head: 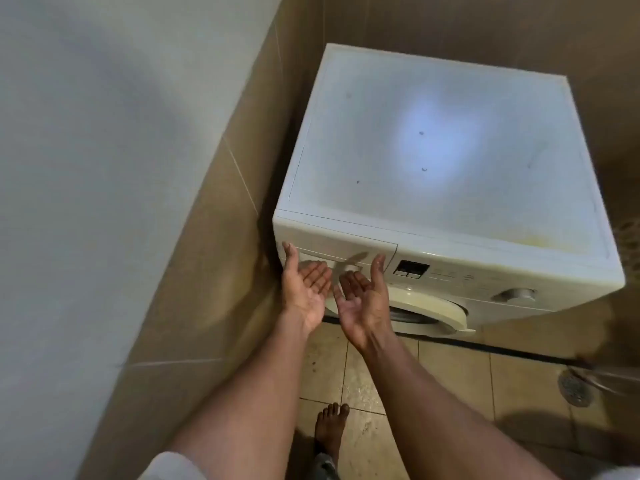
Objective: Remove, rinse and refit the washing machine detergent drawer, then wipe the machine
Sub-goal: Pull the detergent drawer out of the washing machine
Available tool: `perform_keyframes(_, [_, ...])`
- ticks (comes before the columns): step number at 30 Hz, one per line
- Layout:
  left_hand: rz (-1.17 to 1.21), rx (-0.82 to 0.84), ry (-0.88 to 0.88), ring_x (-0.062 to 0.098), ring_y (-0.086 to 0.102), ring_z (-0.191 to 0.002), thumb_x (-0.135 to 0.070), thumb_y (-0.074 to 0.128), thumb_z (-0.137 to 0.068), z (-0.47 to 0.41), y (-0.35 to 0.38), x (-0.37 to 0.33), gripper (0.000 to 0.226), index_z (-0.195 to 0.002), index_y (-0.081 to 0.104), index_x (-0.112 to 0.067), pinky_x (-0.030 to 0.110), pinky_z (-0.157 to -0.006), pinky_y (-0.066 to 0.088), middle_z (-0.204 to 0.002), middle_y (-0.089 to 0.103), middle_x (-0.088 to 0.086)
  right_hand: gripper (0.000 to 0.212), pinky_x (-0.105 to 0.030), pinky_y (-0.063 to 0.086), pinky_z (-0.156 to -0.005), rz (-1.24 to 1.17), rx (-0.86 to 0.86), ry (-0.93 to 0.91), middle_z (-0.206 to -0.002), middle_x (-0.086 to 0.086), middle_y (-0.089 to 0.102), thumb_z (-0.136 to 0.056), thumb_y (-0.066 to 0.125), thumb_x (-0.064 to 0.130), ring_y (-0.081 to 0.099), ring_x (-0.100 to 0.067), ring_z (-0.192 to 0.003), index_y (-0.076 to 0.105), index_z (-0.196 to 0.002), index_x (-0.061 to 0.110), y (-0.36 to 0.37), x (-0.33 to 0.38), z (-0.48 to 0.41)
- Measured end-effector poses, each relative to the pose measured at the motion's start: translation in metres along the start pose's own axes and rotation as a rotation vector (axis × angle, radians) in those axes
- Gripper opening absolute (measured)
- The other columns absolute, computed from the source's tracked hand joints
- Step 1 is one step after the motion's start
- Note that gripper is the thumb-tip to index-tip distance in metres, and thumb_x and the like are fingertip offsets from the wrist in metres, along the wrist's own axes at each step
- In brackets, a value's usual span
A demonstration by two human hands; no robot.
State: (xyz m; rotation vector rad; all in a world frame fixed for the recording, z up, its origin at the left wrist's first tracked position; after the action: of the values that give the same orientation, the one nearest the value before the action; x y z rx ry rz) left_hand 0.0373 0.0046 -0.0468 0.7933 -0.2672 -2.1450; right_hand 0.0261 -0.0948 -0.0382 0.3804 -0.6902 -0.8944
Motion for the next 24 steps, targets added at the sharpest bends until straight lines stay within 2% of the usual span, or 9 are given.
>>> perform_keyframes(3, [0.123,0.015,-0.022,0.029,0.059,-0.117,-0.075,0.057,-0.079,-0.015,0.005,-0.005,0.091,-0.131,0.052,-0.001,0.039,-0.103,0.045,-0.126,0.062,0.017,0.120,-0.039,0.045,-0.106,-0.183,-0.022,-0.025,-0.125,-0.015,0.054,-0.035,0.090,0.063,0.054,-0.028,-0.121,0.052,-0.128,-0.001,0.010,-0.001,-0.014])
perform_keyframes(6, [0.207,0.061,0.007,0.029,0.060,-0.117,-0.071,0.059,-0.080,-0.024,0.012,-0.009,0.082,-0.127,0.055,-0.003,0.039,-0.107,0.044,-0.123,0.064,0.016,0.130,-0.040,0.045,-0.108,-0.282,-0.016,-0.020,-0.127,-0.019,0.057,-0.025,0.095,0.057,0.056,-0.029,-0.122,0.050,-0.131,-0.003,0.017,-0.004,-0.026])
perform_keyframes(8, [0.212,0.076,0.017,0.029,0.062,-0.115,-0.068,0.061,-0.081,-0.027,0.017,-0.013,0.078,-0.125,0.058,-0.004,0.040,-0.105,0.046,-0.120,0.067,0.016,0.125,-0.040,0.045,-0.108,-0.346,0.011,-0.017,-0.121,-0.018,0.061,-0.027,0.095,0.055,0.060,-0.030,-0.119,0.051,-0.129,-0.002,0.024,-0.003,-0.033])
perform_keyframes(10, [0.219,0.073,0.015,0.029,0.063,-0.112,-0.067,0.064,-0.079,-0.030,0.019,-0.014,0.077,-0.126,0.058,-0.005,0.039,-0.099,0.051,-0.118,0.068,0.015,0.106,-0.038,0.051,-0.101,-0.355,0.000,-0.028,-0.107,-0.016,0.065,-0.042,0.089,0.056,0.065,-0.028,-0.108,0.054,-0.123,-0.001,0.027,-0.003,-0.035])
perform_keyframes(13, [0.196,0.096,0.028,0.029,0.065,-0.107,-0.067,0.066,-0.074,-0.032,0.024,-0.014,0.083,-0.130,0.057,-0.007,0.037,-0.084,0.056,-0.114,0.069,0.015,0.077,-0.033,0.060,-0.077,-0.314,-0.017,-0.043,-0.093,-0.015,0.065,-0.062,0.071,0.057,0.070,-0.025,-0.085,0.056,-0.111,0.000,0.031,-0.002,-0.032])
perform_keyframes(15, [0.191,0.105,0.032,0.029,0.066,-0.105,-0.067,0.067,-0.065,-0.032,0.027,-0.014,0.090,-0.132,0.056,-0.008,0.036,-0.079,0.058,-0.113,0.069,0.016,0.077,-0.032,0.061,-0.070,-0.296,-0.007,-0.051,-0.092,-0.015,0.065,-0.062,0.069,0.058,0.071,-0.025,-0.080,0.056,-0.110,0.000,0.033,-0.002,-0.029])
perform_keyframes(19, [0.206,0.094,0.035,0.030,0.068,-0.103,-0.067,0.068,-0.060,-0.023,0.017,-0.006,0.095,-0.134,0.054,-0.008,0.036,-0.072,0.060,-0.113,0.069,0.017,0.086,-0.039,0.060,-0.084,-0.290,0.013,-0.054,-0.108,-0.021,0.067,-0.065,0.068,0.061,0.071,-0.031,-0.099,0.054,-0.123,-0.001,0.025,-0.014,-0.022])
perform_keyframes(21, [0.213,0.084,0.038,0.029,0.070,-0.099,-0.067,0.073,-0.053,-0.014,0.003,0.002,0.102,-0.133,0.054,-0.007,0.037,-0.071,0.061,-0.106,0.072,0.017,0.092,-0.041,0.058,-0.089,-0.288,0.005,-0.052,-0.117,-0.024,0.064,-0.066,0.068,0.062,0.068,-0.034,-0.108,0.050,-0.130,-0.001,0.013,-0.024,-0.012])
perform_keyframes(24, [0.190,0.094,0.042,0.030,0.071,-0.096,-0.067,0.082,-0.040,0.000,-0.016,0.012,0.110,-0.127,0.056,-0.006,0.038,-0.075,0.061,-0.099,0.073,0.017,0.091,-0.038,0.060,-0.081,-0.285,-0.011,-0.051,-0.112,-0.023,0.065,-0.069,0.066,0.063,0.070,-0.032,-0.101,0.050,-0.130,-0.003,-0.003,-0.038,0.005])
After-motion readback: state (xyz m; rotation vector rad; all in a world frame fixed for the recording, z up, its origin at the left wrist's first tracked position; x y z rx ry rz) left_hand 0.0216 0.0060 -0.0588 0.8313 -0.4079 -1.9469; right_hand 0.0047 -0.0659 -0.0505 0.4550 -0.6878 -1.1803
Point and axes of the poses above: each hand's wrist, its own z-axis away from the middle knuckle, its own y-axis out of the palm, x = y × z, the point moved 6 cm from there along -z, towards the middle knuckle
